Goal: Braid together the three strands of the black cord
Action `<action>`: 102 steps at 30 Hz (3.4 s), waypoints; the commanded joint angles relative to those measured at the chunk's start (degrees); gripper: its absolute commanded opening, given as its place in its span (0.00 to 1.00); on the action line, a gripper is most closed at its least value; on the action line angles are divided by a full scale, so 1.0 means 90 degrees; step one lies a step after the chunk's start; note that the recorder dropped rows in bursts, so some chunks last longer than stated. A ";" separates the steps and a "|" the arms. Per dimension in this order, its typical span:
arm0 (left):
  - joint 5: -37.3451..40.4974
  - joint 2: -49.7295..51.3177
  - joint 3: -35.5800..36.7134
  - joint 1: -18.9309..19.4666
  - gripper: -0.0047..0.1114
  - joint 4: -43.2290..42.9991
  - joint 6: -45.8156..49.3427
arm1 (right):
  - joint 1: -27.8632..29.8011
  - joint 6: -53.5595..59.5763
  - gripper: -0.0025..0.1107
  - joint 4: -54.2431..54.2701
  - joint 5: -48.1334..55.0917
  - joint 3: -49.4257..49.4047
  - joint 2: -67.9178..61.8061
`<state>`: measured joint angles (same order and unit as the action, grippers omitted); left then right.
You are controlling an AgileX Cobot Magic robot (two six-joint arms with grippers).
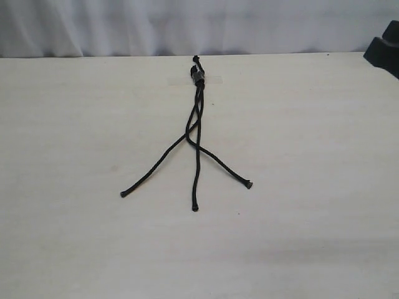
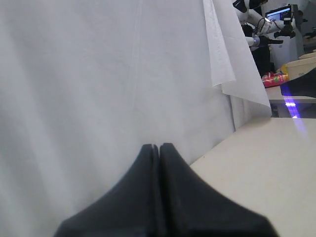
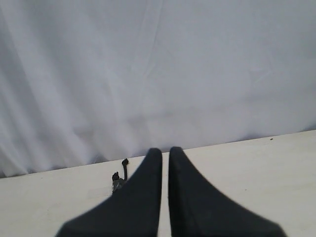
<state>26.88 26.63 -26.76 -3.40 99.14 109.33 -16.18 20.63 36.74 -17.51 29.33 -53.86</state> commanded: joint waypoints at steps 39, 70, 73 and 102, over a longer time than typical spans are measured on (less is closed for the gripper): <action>-0.2456 -0.2959 0.2821 0.0971 0.04 -0.8562 -0.9353 | -0.0001 -0.0008 0.06 0.0013 -0.0039 -0.0032 0.0074; -0.1814 -0.2959 0.2974 0.0971 0.04 -1.0938 -1.1935 | -0.0001 -0.0008 0.06 0.0013 -0.0052 -0.0032 0.0074; -0.1814 -0.2959 0.2974 0.0971 0.04 -1.0938 -1.1935 | -0.0001 -0.0008 0.06 0.0013 -0.0052 -0.0032 0.0074; -0.1837 -0.2959 0.2974 0.0971 0.04 -1.0938 -1.1935 | 0.0037 0.0336 0.06 -0.1212 0.0711 -0.0287 0.0450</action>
<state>10.67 0.16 -0.17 5.30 0.31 1.72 -16.18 25.47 34.37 -14.85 28.41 -52.11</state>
